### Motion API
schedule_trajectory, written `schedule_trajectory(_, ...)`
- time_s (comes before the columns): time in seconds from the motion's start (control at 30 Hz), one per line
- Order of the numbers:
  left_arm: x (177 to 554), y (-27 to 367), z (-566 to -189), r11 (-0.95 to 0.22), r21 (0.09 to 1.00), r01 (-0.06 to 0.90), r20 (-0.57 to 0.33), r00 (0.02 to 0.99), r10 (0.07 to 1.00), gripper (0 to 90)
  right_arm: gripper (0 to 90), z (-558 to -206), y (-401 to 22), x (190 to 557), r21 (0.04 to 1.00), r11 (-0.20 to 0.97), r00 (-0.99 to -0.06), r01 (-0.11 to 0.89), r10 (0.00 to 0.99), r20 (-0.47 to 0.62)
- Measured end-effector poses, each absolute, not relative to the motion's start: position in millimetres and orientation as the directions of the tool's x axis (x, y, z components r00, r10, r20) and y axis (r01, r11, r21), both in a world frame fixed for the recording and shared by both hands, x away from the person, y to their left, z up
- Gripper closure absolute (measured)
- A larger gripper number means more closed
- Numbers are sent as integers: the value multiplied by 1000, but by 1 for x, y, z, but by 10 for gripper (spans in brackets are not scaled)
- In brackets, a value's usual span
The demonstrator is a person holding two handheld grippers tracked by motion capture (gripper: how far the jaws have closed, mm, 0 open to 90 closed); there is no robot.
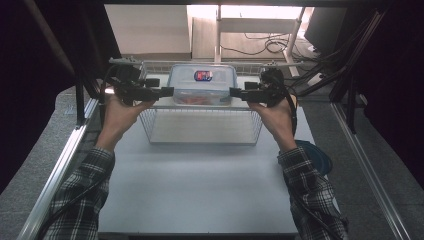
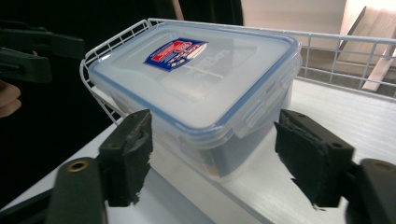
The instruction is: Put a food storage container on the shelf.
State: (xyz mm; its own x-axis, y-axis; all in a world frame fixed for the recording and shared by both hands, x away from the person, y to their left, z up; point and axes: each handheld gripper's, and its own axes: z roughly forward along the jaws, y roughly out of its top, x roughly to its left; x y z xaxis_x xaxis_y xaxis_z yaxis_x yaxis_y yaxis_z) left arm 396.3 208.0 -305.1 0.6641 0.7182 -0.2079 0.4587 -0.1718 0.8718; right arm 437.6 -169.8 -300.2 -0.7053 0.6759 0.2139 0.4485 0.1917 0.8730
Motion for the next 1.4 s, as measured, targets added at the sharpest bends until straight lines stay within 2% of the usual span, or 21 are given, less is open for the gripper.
schedule_trajectory(0.27, 367, 203, -324, -257, 865, 431, -122, 677, 726, 128, 143, -311, -170, 414, 878, 264, -740, 400, 658, 140)
schedule_trajectory(0.63, 322, 203, -350, -270, 858, 437, -145, 710, 689, 136, 107, -330, -173, 373, 877, 331, -783, 348, 617, 78)
schedule_trajectory(1.0, 278, 193, -369, -298, 864, 405, -114, 735, 669, 128, 83, -351, -182, 331, 881, 353, -808, 315, 587, 54)
schedule_trajectory(1.4, 252, 188, -428, -302, 849, 434, -117, 712, 693, 106, 60, -385, -200, 294, 876, 367, -799, 313, 600, 34)
